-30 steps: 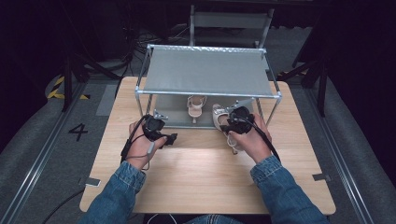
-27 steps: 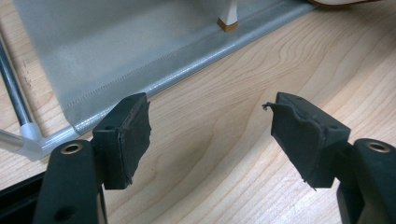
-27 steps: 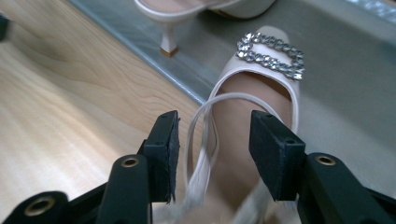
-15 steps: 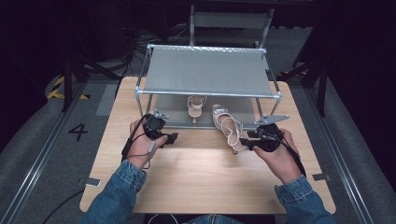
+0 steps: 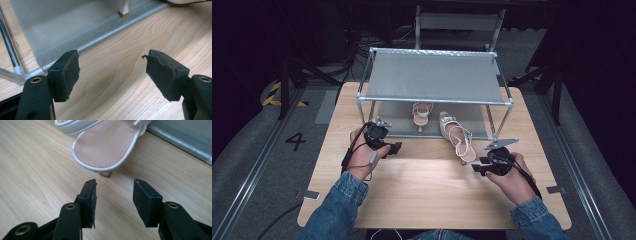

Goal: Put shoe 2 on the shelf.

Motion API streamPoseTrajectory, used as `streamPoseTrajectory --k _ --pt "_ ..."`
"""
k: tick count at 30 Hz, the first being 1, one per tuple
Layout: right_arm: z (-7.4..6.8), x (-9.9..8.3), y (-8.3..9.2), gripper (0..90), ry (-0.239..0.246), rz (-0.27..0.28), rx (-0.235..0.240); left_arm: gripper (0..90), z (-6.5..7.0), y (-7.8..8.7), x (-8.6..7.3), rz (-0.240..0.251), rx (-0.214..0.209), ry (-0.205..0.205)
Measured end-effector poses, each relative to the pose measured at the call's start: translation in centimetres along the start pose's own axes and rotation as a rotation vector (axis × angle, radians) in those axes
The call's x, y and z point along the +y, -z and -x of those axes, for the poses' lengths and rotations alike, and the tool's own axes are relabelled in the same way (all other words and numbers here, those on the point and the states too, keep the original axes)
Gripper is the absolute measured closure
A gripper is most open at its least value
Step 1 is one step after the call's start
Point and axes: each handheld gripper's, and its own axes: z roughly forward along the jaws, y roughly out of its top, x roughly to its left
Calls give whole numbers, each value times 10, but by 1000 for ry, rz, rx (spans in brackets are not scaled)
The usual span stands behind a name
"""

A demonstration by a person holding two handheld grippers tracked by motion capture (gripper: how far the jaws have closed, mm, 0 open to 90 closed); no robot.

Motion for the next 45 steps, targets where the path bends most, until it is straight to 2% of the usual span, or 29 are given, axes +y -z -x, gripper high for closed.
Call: streamPoseTrajectory --k 3,8,10,11,14,19,25,33,38,45 --pt "-2 0 -11 570 4 32 11 271 0 0 0 -1 1 -2" --pt "-6 1 -24 620 32 50 19 270 0 -1 0 -3 2 -6" --pt "-8 1 -32 682 26 72 33 269 0 -1 -1 -10 5 -10" --pt "-8 2 -36 708 25 65 36 269 0 -1 -1 -10 5 -10" --pt "-9 5 -40 785 32 57 18 269 0 -1 -1 -9 1 -12" --pt "-9 14 -41 790 28 88 48 269 0 -1 -2 -16 3 -7" --pt "-2 34 -44 802 44 99 40 268 -1 0 -4 -15 7 -11" --pt "14 59 -57 804 100 2 30 268 -4 3 -11 -25 20 11" --pt "20 74 -65 804 115 -1 14 268 -6 4 -13 -27 29 -2" --pt "20 89 -79 804 81 23 14 268 -3 0 -12 -34 19 12"
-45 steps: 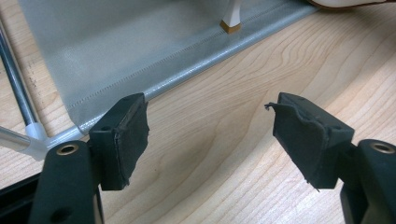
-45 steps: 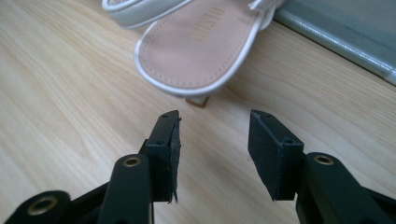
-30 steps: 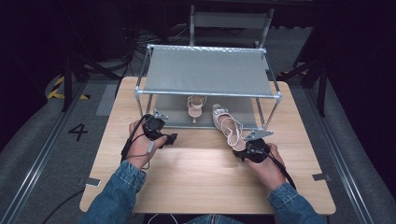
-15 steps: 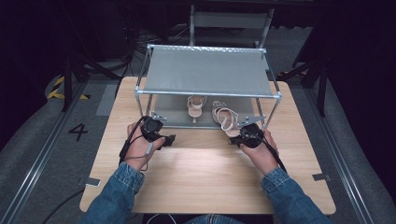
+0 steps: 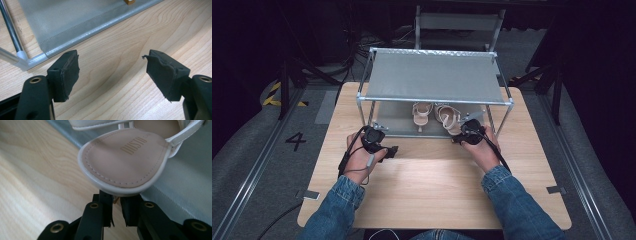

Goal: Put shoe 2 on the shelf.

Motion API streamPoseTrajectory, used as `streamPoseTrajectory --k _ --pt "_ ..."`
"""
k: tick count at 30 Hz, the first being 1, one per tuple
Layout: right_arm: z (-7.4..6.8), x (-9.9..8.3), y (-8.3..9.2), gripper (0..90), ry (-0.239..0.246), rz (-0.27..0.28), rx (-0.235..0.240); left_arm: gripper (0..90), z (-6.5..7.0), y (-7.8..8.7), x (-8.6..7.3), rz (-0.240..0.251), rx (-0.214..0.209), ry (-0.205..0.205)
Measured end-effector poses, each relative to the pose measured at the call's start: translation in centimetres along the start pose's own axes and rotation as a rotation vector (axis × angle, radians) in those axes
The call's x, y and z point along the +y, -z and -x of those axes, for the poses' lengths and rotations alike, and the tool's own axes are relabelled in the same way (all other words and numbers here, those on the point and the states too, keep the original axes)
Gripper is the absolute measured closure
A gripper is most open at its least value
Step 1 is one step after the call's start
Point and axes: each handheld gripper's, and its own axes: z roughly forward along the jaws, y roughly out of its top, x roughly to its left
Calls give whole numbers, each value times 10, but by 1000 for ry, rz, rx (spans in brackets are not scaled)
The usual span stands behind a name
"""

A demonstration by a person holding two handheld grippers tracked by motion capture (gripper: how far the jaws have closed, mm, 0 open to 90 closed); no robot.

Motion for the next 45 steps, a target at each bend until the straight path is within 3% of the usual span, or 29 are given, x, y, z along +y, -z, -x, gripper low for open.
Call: streamPoseTrajectory --k 4,11,14,25,28,32,34,37,39,45 --pt "-1 7 -9 804 3 22 -6 268 0 0 1 -2 -9 -6" --pt "-4 20 -22 805 -32 52 11 268 0 -2 3 -2 -18 -15" --pt "-7 25 -29 806 -20 64 17 267 1 -2 3 -2 -23 -15" --pt "-11 36 -54 807 -35 98 40 265 -3 3 -4 -3 -7 -1" --pt "-10 36 -59 806 -34 113 20 265 -5 4 -5 -3 -4 -3" --pt "-11 36 -59 805 -22 115 28 265 -5 3 -5 -4 -7 0" --pt "-11 36 -58 744 -19 115 1 265 -6 2 -4 -6 -6 -7" --pt "-12 35 -55 619 -31 125 30 265 -5 0 -2 -5 -15 -2" --pt "-12 34 -47 584 -20 139 20 264 -4 0 -1 -4 -19 -4" --pt "-10 26 -24 550 -68 173 42 264 -4 -2 2 -2 -21 -17"
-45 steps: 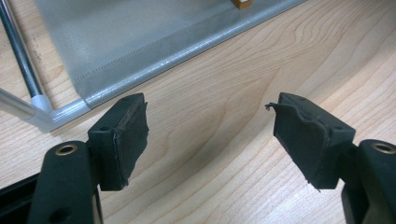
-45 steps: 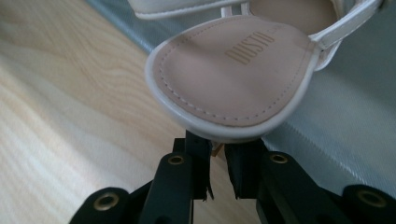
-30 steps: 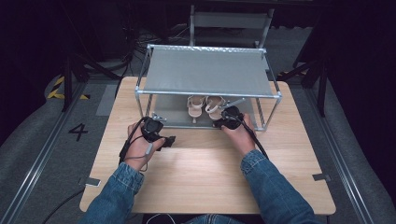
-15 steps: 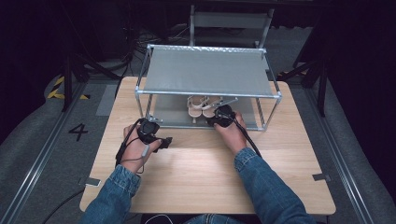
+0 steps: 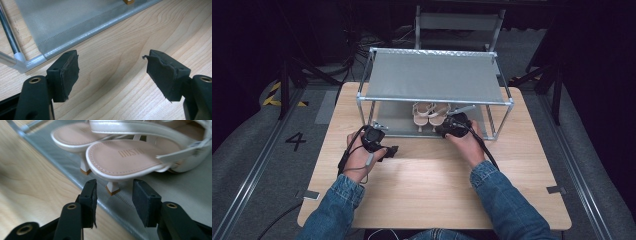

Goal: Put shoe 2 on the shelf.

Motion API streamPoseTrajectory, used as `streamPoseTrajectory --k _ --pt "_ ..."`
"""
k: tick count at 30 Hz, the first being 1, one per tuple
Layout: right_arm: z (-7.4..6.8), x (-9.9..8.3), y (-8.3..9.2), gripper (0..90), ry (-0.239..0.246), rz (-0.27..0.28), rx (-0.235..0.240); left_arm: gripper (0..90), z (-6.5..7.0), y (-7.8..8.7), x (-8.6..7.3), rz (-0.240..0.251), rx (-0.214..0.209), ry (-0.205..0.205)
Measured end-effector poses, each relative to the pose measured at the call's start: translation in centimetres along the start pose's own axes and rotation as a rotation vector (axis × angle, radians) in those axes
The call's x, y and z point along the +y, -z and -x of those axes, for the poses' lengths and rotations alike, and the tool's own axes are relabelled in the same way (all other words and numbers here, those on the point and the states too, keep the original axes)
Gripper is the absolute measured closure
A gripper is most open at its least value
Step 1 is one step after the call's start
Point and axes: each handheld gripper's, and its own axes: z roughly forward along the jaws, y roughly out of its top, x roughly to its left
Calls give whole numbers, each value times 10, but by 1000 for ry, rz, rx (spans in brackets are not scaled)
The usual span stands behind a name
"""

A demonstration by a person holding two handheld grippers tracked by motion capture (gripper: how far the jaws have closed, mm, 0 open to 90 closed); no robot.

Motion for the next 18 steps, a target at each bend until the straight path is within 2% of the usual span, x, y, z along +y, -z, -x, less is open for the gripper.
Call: streamPoseTrajectory --k 14,18 --pt "0 -15 75 526 27 43 11 263 0 2 -1 1 2 12" --pt "4 -21 93 514 25 48 8 257 -3 3 0 -5 7 -2"
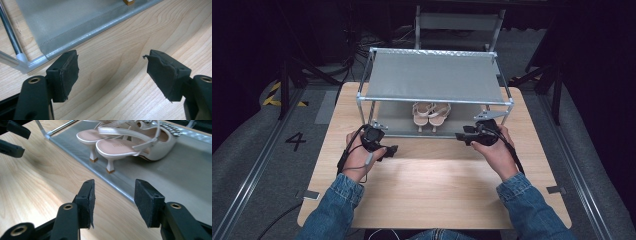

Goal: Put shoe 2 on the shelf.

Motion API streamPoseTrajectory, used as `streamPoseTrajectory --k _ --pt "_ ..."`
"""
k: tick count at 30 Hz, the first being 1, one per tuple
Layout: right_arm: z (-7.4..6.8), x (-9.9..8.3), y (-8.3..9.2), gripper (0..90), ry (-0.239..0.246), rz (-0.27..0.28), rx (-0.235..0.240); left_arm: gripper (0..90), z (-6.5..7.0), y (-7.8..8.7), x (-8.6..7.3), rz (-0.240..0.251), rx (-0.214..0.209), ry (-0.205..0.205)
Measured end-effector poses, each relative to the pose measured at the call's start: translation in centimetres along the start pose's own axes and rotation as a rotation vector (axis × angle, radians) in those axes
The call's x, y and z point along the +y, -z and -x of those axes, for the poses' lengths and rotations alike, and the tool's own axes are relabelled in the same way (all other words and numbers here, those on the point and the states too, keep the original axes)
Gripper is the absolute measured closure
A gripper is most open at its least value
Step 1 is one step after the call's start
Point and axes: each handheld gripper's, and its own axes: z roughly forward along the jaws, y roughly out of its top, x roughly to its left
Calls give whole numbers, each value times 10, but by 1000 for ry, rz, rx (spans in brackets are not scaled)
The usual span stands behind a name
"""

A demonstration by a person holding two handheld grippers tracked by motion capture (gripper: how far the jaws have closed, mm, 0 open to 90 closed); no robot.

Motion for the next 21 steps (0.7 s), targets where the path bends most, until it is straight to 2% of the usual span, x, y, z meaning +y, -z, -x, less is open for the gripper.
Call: streamPoseTrajectory --k 3,5,10,14,15,16,17,19,21 --pt "4 -5 10 503 -16 -6 -2 256 -1 1 -1 -2 4 -4" --pt "6 -9 16 501 -19 -12 -13 255 -2 2 -1 -5 0 -7" --pt "16 -20 37 489 -46 -28 -50 249 -6 8 -2 -23 18 -34" --pt "26 -26 53 475 -71 -42 -60 249 -14 17 -9 -54 31 -30" --pt "26 -26 53 475 -71 -42 -60 249 -14 17 -9 -54 31 -30" --pt "31 -30 61 471 -75 -44 -72 249 -16 19 -11 -53 38 -28" --pt "33 -32 65 466 -76 -42 -73 248 -19 24 -14 -57 34 -11" --pt "35 -34 68 464 -84 -41 -71 248 -22 26 -16 -55 33 -1" --pt "43 -43 76 451 -94 -63 -82 247 -27 32 -18 -51 35 3"
